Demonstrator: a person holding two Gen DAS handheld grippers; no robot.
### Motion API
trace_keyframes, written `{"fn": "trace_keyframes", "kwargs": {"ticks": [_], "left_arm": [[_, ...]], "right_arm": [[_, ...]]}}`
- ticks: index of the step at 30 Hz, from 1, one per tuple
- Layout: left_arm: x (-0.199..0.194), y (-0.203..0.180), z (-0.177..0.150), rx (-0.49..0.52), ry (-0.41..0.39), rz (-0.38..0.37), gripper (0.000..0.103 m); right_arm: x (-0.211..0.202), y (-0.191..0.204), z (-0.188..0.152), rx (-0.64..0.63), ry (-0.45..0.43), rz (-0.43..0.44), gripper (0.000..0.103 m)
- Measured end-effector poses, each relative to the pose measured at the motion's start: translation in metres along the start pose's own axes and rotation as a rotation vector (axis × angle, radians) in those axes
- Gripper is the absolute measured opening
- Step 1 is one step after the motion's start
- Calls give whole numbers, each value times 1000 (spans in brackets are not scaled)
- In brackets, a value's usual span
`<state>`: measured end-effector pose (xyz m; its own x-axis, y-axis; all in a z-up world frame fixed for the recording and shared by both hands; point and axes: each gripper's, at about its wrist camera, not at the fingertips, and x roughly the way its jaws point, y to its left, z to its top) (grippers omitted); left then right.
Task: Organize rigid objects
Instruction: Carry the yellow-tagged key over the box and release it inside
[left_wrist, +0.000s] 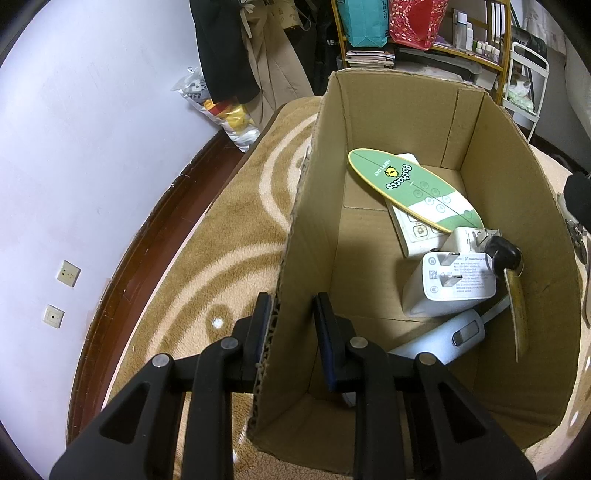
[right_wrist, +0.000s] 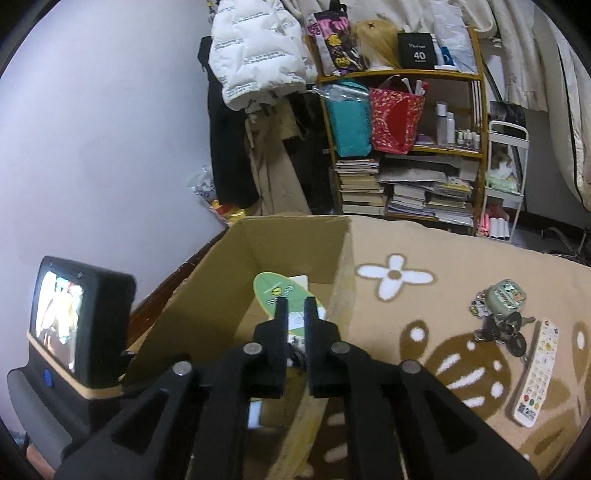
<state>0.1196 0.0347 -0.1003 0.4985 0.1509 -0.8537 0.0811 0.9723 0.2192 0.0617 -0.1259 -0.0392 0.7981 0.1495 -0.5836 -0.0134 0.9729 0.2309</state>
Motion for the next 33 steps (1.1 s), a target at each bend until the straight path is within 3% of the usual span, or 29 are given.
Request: {"fn": "trace_keyframes", "kwargs": {"ticks": [7, 10, 12, 23, 33], "left_arm": [[1, -1, 1, -3, 1, -3, 23], [1, -1, 2, -2, 0, -2, 23], [1, -3, 2, -1, 1, -2, 23], [2, -6, 3, 5, 0, 7, 23], [1, -8, 3, -12, -4, 2, 23]], "right_arm": [[-4, -27, 10, 42, -24, -66, 73], [-4, -47, 15, 75, -32, -118, 94], [-4, -59, 18, 86, -38, -149, 101], [5, -142, 29, 190, -13, -291, 103], [43, -197, 37, 158, 82, -333, 103]]}}
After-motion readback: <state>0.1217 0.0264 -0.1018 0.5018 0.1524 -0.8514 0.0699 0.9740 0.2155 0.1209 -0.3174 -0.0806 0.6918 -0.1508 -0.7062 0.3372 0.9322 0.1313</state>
